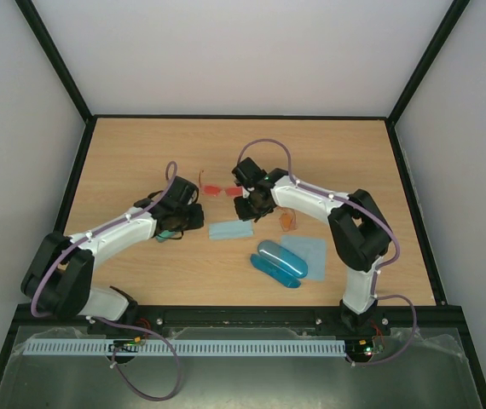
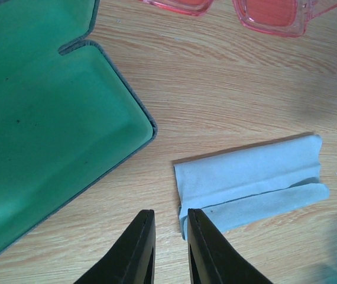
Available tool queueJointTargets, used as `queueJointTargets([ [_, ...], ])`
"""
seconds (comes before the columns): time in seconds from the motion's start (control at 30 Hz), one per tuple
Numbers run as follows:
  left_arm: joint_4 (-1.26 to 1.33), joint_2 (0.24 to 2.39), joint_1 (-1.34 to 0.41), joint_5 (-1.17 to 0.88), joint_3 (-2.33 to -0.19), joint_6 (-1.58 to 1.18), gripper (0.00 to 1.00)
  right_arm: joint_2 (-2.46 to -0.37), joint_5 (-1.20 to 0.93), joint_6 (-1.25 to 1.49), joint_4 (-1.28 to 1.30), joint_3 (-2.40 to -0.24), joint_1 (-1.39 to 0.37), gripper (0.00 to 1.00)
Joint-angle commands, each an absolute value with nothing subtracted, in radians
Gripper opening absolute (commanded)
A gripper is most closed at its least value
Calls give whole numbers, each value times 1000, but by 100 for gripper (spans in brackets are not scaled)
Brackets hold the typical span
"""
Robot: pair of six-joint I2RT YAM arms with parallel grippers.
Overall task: Organize the sunglasses
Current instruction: Adjust the glasses cleaning cloth at the center of the board.
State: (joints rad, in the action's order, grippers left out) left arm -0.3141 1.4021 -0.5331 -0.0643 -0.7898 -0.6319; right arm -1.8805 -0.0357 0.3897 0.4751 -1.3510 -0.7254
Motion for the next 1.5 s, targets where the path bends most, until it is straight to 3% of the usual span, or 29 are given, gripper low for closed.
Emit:
queueJointTargets([
  [0.0,-348,1376,-528,-60,-796,-623,20,-1845,-14,401,550,-1333,-720,24],
  [0.57,-286,1515,-541,-76,-816,-620,23,-1900,11,405,513,-1311,-720,27],
  [0.83,-258,1592,-554,-68,-845,-623,32,-1922,4,409,488,-1308,-720,31],
  [1.47,-257,1713,-588,-14,-914,-641,30,-1978,1,380,470,-1326,-718,29],
])
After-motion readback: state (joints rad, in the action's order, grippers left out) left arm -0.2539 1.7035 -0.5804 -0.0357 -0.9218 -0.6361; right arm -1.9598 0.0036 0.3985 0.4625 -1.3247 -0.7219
